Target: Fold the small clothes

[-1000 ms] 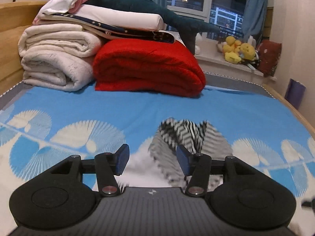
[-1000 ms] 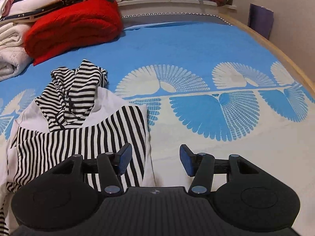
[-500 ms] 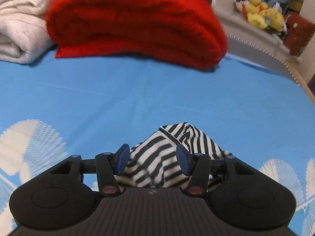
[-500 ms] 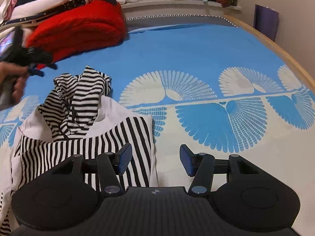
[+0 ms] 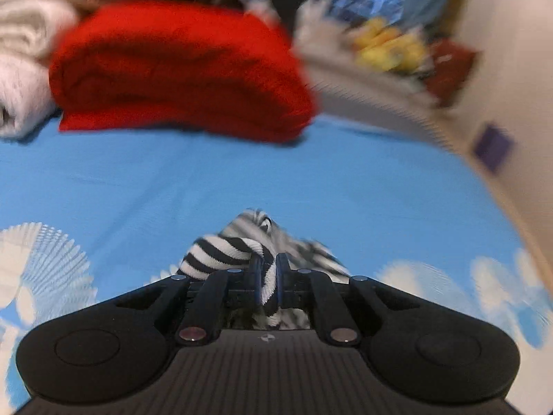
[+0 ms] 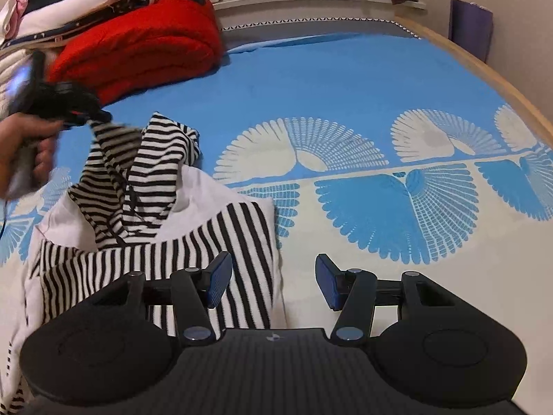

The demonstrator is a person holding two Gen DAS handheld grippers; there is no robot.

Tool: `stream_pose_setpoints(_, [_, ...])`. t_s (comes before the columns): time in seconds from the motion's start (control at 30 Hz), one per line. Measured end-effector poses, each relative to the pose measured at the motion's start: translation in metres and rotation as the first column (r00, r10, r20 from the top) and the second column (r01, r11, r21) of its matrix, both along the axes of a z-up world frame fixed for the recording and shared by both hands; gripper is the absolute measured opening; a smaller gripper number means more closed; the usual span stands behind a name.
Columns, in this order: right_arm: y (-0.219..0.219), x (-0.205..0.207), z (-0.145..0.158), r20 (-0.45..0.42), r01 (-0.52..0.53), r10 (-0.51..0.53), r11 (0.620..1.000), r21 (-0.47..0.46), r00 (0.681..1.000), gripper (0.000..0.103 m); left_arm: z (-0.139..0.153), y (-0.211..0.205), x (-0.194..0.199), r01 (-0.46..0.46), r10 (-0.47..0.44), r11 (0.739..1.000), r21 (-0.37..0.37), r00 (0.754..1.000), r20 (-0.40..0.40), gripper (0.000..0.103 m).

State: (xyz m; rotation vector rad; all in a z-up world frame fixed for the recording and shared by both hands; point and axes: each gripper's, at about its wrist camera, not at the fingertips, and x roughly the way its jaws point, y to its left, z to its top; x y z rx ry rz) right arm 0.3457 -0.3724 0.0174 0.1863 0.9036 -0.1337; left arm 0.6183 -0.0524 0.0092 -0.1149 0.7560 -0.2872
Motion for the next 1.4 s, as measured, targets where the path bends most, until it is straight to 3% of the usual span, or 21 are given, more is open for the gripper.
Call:
stream_pose_setpoints(0.07, [0.002, -0.001, 0.004, 0.013, 0.005, -0.006, 1.0, 0.008, 1.0, 0.055, 0.016, 0.014, -0.077, 0.071, -0.07, 0.997, -0.02, 0.996, 0.06, 0.008])
stream_pose_setpoints(0.13, [0.003, -0.004, 0.01, 0.036, 0.009, -0.009, 1.0, 0.014, 0.999, 0.055, 0.014, 0.034, -0.162, 0.142, -0.139, 0.989, -0.049, 0.988, 0.063, 0.008])
stream_pose_setpoints(0.2, [0.005, -0.006, 0.013, 0.051, 0.01, -0.011, 1.0, 0.014, 0.999, 0.055, -0.006, 0.055, -0.226, 0.188, -0.189, 0.982, -0.03, 0.981, -0.043, 0.009])
stream_pose_setpoints(0.3, [0.006, -0.008, 0.016, 0.064, 0.022, -0.023, 1.0, 0.023, 0.998, 0.055, -0.032, 0.088, -0.273, 0.146, -0.123, 0.985, 0.089, 0.966, -0.228, 0.011])
stream_pose_setpoints(0.37, [0.006, -0.009, 0.018, 0.074, 0.043, -0.045, 0.998, 0.039, 0.996, 0.055, -0.027, 0.105, -0.274, 0.059, -0.025, 0.989, 0.132, 0.969, -0.244, 0.011])
stream_pose_setpoints(0.47, [0.008, -0.009, 0.018, 0.089, 0.063, -0.069, 0.996, 0.07, 0.994, 0.05, -0.015, 0.119, -0.251, -0.078, 0.084, 0.996, 0.033, 0.966, -0.244, 0.032])
stream_pose_setpoints(0.53, [0.009, -0.008, 0.015, 0.089, 0.07, -0.081, 0.99, 0.123, 0.993, 0.044, -0.025, 0.127, -0.227, -0.186, 0.157, 0.981, -0.059, 0.93, -0.332, 0.034])
stream_pose_setpoints(0.67, [0.01, 0.0, -0.003, 0.024, 0.098, -0.107, 0.962, 0.256, 0.994, 0.041, -0.06, 0.132, -0.206, -0.341, 0.249, 0.931, -0.13, 0.853, -0.458, 0.036])
stream_pose_setpoints(0.73, [0.016, 0.006, -0.014, -0.018, 0.094, -0.092, 0.949, 0.302, 0.996, 0.042, -0.08, 0.136, -0.203, -0.363, 0.203, 0.917, -0.167, 0.783, -0.587, 0.036])
stream_pose_setpoints(0.8, [0.025, 0.011, -0.027, -0.067, 0.076, -0.056, 0.932, 0.355, 0.996, 0.042, -0.097, 0.143, -0.201, -0.397, 0.162, 0.889, -0.23, 0.741, -0.652, 0.036])
stream_pose_setpoints(0.87, [0.038, 0.019, -0.042, -0.116, 0.056, -0.01, 0.915, 0.4, 0.993, 0.044, -0.106, 0.146, -0.197, -0.422, 0.181, 0.882, -0.209, 0.714, -0.676, 0.036])
stream_pose_setpoints(0.97, [0.06, 0.03, -0.06, -0.163, 0.022, 0.054, 0.901, 0.433, 0.985, 0.057, -0.111, 0.146, -0.191, -0.422, 0.222, 0.894, -0.153, 0.711, -0.667, 0.039])
stream_pose_setpoints(1.17, [0.094, 0.042, -0.084, -0.218, 0.005, 0.09, 0.916, 0.4, 0.972, 0.055, -0.122, 0.143, -0.178, -0.407, 0.209, 0.902, -0.144, 0.703, -0.679, 0.043])
stream_pose_setpoints(1.2, [0.096, 0.042, -0.085, -0.218, 0.004, 0.087, 0.922, 0.388, 0.972, 0.051, -0.122, 0.142, -0.177, -0.407, 0.211, 0.902, -0.141, 0.702, -0.68, 0.043])
stream_pose_setpoints(1.27, [0.099, 0.039, -0.082, -0.194, -0.01, 0.091, 0.923, 0.385, 0.977, 0.019, -0.122, 0.14, -0.177, -0.409, 0.217, 0.903, -0.134, 0.701, -0.68, 0.044])
stream_pose_setpoints(1.33, [0.094, 0.034, -0.073, -0.151, -0.021, 0.091, 0.911, 0.413, 0.984, 0.003, -0.121, 0.137, -0.178, -0.398, 0.217, 0.909, -0.126, 0.708, -0.673, 0.048])
stream_pose_setpoints(1.4, [0.088, 0.03, -0.06, -0.088, -0.051, 0.1, 0.895, 0.443, 0.991, 0.002, -0.121, 0.131, -0.177, -0.384, 0.22, 0.917, -0.11, 0.715, -0.663, 0.049])
